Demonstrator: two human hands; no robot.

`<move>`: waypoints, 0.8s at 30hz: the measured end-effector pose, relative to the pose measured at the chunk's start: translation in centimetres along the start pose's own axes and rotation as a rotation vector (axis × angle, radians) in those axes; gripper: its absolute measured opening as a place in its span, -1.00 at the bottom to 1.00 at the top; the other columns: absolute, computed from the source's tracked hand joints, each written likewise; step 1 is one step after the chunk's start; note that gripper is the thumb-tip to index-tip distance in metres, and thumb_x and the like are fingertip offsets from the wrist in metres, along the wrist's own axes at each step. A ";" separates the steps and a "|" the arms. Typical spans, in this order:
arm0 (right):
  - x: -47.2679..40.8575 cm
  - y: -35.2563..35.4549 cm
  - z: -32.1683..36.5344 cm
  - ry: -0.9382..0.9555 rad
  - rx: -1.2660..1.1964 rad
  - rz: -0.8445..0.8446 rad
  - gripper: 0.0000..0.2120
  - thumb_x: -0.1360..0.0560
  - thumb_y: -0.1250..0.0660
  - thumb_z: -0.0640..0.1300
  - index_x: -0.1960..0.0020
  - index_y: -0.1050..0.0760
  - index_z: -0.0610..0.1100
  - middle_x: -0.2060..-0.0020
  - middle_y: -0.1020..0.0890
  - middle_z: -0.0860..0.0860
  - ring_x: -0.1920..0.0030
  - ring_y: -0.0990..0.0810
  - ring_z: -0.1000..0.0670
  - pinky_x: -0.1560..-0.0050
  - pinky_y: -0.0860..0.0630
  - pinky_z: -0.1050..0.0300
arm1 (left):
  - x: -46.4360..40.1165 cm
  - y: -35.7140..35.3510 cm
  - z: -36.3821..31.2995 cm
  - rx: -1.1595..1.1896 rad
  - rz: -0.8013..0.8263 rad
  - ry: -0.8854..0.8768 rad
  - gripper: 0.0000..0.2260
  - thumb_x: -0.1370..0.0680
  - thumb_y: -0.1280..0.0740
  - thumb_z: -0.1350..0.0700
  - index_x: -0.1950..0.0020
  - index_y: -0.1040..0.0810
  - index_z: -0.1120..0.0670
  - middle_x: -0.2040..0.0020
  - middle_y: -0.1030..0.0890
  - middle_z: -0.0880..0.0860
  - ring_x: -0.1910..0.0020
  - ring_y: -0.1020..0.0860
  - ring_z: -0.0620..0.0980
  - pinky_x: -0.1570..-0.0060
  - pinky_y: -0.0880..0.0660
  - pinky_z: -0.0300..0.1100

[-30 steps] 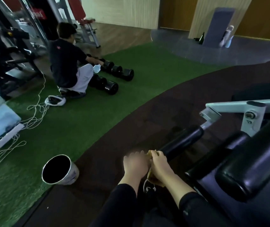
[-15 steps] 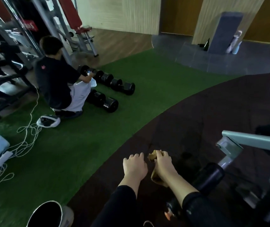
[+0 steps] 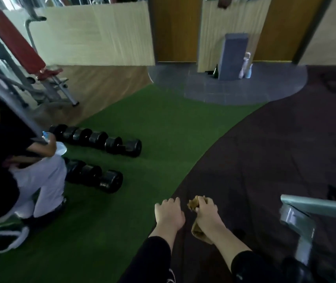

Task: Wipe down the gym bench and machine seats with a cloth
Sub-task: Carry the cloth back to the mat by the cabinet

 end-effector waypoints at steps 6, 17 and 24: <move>-9.5 6.1 0.6 -0.090 -0.024 -0.082 -0.52 -0.60 -0.06 -0.27 -0.50 -0.08 -0.13 -0.43 -0.14 -0.15 -0.36 -0.22 -0.17 -0.28 -0.33 0.02 | -10.6 6.8 -2.5 -0.050 -0.005 -0.113 -0.63 -0.62 -0.12 0.03 -0.42 -0.32 0.06 -0.32 -0.48 0.06 -0.30 -0.43 0.09 -0.21 -0.34 0.01; -30.8 21.4 -3.1 -0.180 -0.045 -0.140 -0.49 -0.60 -0.08 -0.25 -0.51 -0.04 -0.11 -0.44 -0.12 -0.14 -0.36 -0.23 -0.17 -0.27 -0.34 0.06 | -33.9 18.0 -13.1 -0.095 0.006 -0.210 -0.57 -0.63 -0.13 0.02 -0.50 -0.24 0.05 -0.38 -0.44 0.05 -0.36 -0.39 0.08 -0.27 -0.31 0.01; -42.2 31.8 -5.3 -0.179 -0.038 -0.149 -0.49 -0.60 -0.10 -0.26 -0.50 -0.03 -0.13 -0.47 -0.08 -0.17 -0.38 -0.20 -0.18 -0.32 -0.33 0.01 | -46.3 25.0 -20.7 -0.106 0.005 -0.243 -0.57 -0.63 -0.13 0.03 -0.50 -0.25 0.04 -0.39 -0.44 0.04 -0.36 -0.39 0.07 -0.30 -0.30 0.03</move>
Point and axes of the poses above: each hand's wrist, its own x-axis away from the middle knuckle, its own y-axis out of the back of the hand, z = x × y, the point moved 8 cm from there along -x, towards the middle knuckle
